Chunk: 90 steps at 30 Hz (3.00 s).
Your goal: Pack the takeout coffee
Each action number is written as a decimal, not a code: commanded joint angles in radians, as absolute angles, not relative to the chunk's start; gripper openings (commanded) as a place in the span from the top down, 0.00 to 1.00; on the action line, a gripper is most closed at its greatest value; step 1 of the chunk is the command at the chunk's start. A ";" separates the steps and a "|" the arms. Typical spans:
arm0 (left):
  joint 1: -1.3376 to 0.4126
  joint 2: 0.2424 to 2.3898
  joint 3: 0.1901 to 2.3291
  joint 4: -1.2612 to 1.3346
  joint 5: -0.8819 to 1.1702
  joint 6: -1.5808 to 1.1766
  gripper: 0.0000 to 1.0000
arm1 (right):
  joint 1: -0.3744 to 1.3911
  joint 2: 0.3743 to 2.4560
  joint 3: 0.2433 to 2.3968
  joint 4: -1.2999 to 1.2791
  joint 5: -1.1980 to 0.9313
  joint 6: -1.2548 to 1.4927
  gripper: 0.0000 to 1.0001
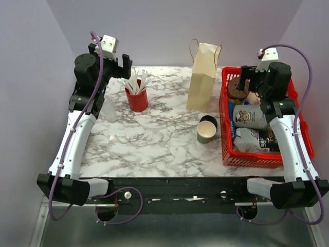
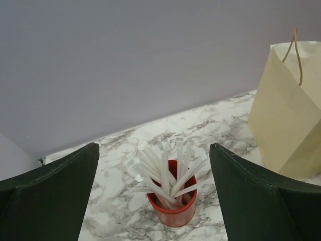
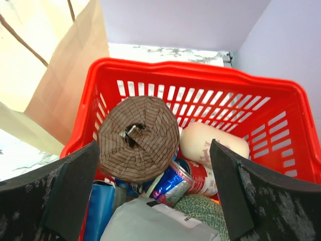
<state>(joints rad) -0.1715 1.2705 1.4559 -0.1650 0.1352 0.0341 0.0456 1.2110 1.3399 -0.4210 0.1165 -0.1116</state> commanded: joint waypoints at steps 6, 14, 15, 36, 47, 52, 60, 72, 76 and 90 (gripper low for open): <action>-0.172 1.218 1.370 -0.182 0.480 0.129 0.01 | 0.041 1.135 1.404 -0.532 -0.475 -0.536 0.01; -0.173 1.232 1.365 -0.354 0.626 0.163 0.02 | 0.222 1.190 1.430 -0.877 -0.638 -0.877 0.17; -0.173 1.233 1.364 -0.368 0.630 0.149 0.02 | 0.242 1.195 1.422 -0.932 -0.634 -0.955 0.19; -0.173 1.164 1.259 -0.380 0.640 0.052 0.01 | 0.732 1.373 1.279 -0.825 -0.025 -0.652 0.46; -0.173 1.138 1.221 -0.359 0.629 0.040 0.01 | 0.753 1.284 1.206 -0.874 -0.023 -0.430 0.44; -0.173 1.155 1.226 -0.353 0.632 0.035 0.01 | 0.683 1.192 1.132 -0.939 -0.017 -0.359 0.44; -0.173 1.186 1.236 -0.348 0.643 0.034 0.01 | 0.355 1.095 1.031 -1.054 -0.005 -0.396 0.47; -0.173 1.223 1.229 -0.310 0.661 -0.020 0.03 | 0.373 1.172 1.083 -0.902 -0.310 -0.701 0.35; -0.172 1.213 1.226 -0.327 0.657 -0.005 0.03 | 0.428 1.215 1.074 -0.864 -0.298 -0.817 0.35; -0.173 1.183 1.233 -0.388 0.623 0.075 0.03 | 0.491 1.361 1.026 -0.811 -0.311 -1.002 0.48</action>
